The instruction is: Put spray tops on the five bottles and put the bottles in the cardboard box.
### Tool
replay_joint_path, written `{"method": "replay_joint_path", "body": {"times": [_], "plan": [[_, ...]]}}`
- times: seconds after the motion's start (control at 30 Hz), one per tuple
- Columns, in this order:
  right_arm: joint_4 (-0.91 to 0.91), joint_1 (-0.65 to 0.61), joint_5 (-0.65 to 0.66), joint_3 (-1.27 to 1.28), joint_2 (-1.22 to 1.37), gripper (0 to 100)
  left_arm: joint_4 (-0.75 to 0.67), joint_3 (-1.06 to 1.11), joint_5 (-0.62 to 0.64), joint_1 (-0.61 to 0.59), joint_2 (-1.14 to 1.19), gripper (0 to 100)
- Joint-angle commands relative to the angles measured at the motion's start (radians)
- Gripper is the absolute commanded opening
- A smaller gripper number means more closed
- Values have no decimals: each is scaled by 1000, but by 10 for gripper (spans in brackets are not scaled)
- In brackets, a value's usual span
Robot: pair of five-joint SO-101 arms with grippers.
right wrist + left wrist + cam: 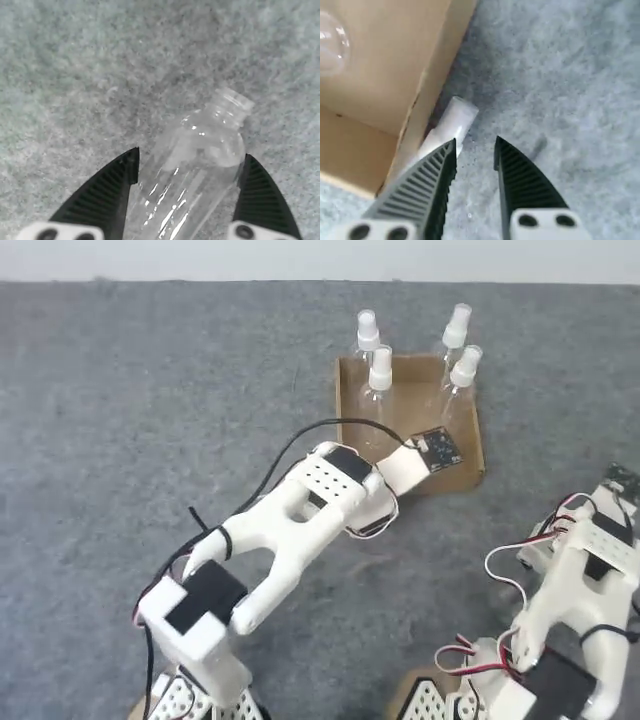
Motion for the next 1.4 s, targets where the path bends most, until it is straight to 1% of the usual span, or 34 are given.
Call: {"method": "replay_joint_path", "body": {"times": [0.0,0.43,0.6,0.7,0.8,0.97,1.03,1.1,1.17,1.27,1.37], "plan": [[-18,8,15,-3,-5,263,-28,-56,-3,-8,-8,117],[-18,8,15,-3,-5,263,-101,-1,5,-23,-6,117],[-18,8,15,-3,-5,263,-100,48,5,-32,-9,117],[-18,8,15,-3,-5,263,-55,82,5,-37,-26,117],[-18,8,15,-3,-5,263,-17,124,5,-37,-84,115],[-24,8,15,-3,-5,263,-8,234,6,-40,-284,116],[-38,8,15,2,-5,263,-9,269,6,-74,-371,116],[-62,7,15,20,-5,263,-14,278,9,-132,-446,116],[-77,5,15,29,-5,263,-29,274,58,-199,-491,116],[-74,5,15,28,-7,263,-87,268,91,-278,-480,116],[-74,5,15,28,-7,263,-138,269,95,-319,-402,116]]}}
